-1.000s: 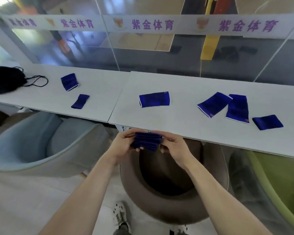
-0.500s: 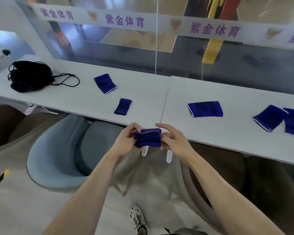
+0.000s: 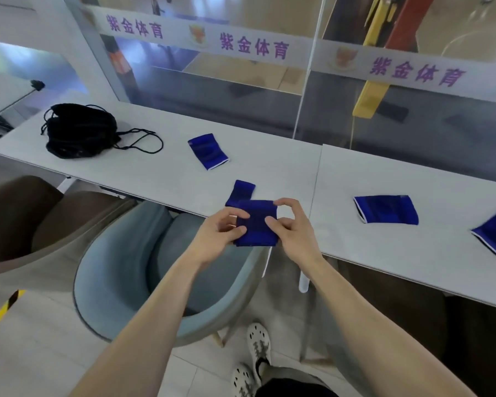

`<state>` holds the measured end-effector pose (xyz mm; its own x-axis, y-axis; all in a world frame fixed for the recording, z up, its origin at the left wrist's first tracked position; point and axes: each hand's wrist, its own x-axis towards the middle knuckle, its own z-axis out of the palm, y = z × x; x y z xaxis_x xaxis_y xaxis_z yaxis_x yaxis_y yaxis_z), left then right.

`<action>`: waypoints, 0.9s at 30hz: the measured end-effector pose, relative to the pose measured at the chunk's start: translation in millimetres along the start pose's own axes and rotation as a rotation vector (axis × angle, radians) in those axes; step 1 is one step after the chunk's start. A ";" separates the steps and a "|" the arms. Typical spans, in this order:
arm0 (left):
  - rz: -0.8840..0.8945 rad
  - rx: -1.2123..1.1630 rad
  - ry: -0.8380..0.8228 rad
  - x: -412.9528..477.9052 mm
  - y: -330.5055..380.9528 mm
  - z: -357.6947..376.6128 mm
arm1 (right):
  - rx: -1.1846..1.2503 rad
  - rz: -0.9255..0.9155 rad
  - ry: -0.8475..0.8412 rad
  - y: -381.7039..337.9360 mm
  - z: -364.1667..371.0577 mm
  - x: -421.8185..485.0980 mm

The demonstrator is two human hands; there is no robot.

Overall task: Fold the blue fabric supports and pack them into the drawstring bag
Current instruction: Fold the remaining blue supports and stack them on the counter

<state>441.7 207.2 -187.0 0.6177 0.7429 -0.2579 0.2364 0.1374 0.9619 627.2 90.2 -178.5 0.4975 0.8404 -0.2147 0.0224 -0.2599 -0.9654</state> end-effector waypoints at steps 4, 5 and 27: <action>-0.002 0.106 -0.008 24.7 9.2 -30.6 | -0.124 -0.104 -0.173 -0.2 11.5 37.3; -0.005 0.166 0.004 32.2 12.0 -36.1 | -0.190 -0.093 -0.206 1.5 14.8 48.1; -0.139 0.200 0.072 125.6 -48.8 -196.3 | -0.282 0.227 -0.279 14.6 200.4 174.4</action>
<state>360.5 422.3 -248.5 0.5159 0.7714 -0.3725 0.4633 0.1144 0.8788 540.5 328.3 -259.8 0.2656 0.8329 -0.4855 0.1945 -0.5395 -0.8192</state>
